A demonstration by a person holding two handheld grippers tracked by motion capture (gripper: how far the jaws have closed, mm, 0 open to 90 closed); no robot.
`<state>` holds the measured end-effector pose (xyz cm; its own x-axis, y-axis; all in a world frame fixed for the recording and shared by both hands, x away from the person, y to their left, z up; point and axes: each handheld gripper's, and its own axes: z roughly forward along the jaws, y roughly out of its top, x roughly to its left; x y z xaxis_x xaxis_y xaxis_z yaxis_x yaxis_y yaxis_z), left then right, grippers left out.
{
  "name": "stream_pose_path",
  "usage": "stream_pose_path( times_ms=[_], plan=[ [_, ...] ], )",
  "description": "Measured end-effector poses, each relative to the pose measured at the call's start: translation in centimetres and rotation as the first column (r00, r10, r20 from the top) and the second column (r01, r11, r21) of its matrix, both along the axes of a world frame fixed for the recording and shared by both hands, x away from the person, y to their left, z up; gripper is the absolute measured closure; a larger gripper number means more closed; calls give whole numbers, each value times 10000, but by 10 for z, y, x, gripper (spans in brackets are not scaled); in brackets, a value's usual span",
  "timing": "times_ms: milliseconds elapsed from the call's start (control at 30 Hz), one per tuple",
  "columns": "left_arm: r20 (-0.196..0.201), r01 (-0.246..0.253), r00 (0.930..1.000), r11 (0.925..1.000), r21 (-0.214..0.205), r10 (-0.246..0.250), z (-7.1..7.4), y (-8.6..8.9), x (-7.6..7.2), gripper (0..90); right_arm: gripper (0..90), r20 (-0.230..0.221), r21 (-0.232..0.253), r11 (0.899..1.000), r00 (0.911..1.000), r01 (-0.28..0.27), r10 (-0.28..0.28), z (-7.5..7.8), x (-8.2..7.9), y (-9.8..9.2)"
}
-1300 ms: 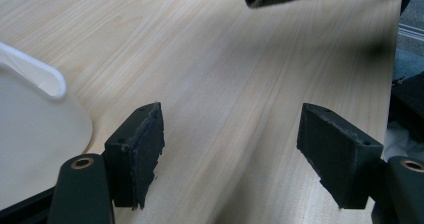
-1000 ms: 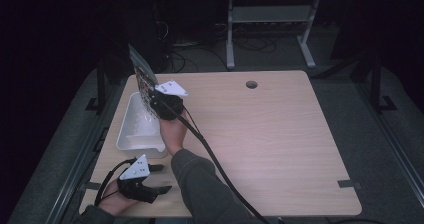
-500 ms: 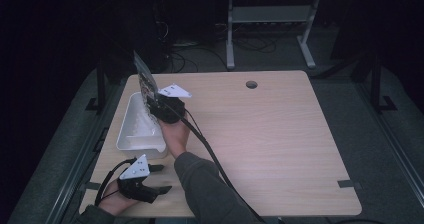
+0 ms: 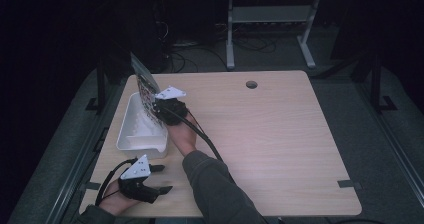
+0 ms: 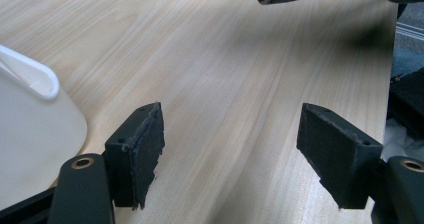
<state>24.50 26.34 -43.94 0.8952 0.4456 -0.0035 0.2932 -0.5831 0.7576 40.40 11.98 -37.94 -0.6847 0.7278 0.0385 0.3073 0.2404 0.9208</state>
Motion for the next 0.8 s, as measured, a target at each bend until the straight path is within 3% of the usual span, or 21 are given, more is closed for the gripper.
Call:
stream_pose_path(
  times_ms=[200,400,667,800],
  plan=[
    [5,-36,10000,10000,9,36,0,1,0,264,752,176,12,9990,9988,456,-456,-4,-5,5],
    [8,-145,9999,9999,-43,145,0,3,1,264,754,-268,444,9906,9913,1296,-1285,-9,-7,9],
    [28,-126,9999,9999,-27,126,0,3,1,265,754,-717,729,9798,9808,1864,-1813,-18,-9,11],
    [17,-114,9999,9999,-18,114,0,3,1,265,753,-583,668,9811,9824,1813,-1776,-19,-12,13]
  ],
)
